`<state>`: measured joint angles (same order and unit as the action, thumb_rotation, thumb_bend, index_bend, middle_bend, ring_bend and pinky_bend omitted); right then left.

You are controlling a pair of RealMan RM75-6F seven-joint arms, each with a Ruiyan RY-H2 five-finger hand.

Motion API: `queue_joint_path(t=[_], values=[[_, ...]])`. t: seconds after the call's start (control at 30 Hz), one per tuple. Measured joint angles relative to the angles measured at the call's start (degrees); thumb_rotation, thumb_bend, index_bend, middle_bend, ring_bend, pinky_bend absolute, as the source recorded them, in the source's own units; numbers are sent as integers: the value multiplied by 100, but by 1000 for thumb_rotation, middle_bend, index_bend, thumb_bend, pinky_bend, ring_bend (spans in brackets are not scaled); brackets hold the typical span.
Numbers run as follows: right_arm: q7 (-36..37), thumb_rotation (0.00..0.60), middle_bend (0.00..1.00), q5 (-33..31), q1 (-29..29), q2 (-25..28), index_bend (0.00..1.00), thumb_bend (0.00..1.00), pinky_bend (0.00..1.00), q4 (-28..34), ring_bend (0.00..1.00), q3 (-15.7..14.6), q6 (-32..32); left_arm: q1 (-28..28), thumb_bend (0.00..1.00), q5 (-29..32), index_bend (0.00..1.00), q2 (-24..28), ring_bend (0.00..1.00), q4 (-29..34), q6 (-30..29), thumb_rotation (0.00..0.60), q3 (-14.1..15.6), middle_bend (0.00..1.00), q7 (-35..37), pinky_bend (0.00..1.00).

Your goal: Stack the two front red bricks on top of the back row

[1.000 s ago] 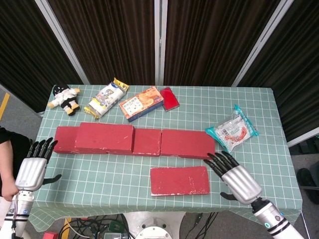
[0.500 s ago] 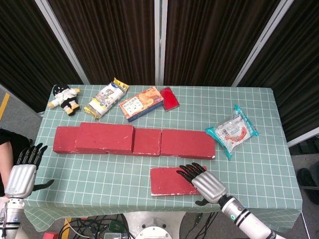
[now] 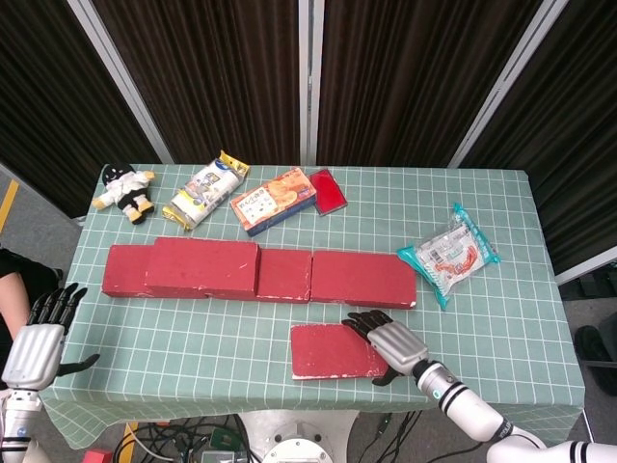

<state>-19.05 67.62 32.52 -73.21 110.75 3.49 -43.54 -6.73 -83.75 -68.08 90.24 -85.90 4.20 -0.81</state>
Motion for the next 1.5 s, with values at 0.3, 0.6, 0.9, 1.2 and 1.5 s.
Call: queue_joint_path(t=[0.3, 0.6, 0.9, 1.2, 1.5], values=[[387, 600, 0, -59, 218, -172, 0, 0, 0, -202, 0, -50, 151, 47, 0, -65, 51, 66, 0, 84, 100, 600, -50, 0, -19, 0], [403, 600, 0, -262, 400, -298, 0, 0, 0, -354, 0, -118, 178, 96, 0, -82, 50, 102, 0, 105, 191, 600, -101, 0, 2, 0], [226, 600, 0, -537, 589, -436, 0, 0, 0, -471, 0, -210, 138, 116, 0, -71, 50, 106, 0, 76, 294, 600, -148, 0, -4, 0], [112, 600, 49, -721, 601, -529, 0, 39, 0, -422, 0, -272, -172, 132, 0, -34, 50, 95, 0, 20, 398, 600, -193, 0, 70, 0], [53, 600, 82, -879, 661, -577, 0, 51, 1, -437, 0, -346, -259, 156, 0, -3, 50, 73, 0, -52, 483, 600, -219, 0, 139, 0]])
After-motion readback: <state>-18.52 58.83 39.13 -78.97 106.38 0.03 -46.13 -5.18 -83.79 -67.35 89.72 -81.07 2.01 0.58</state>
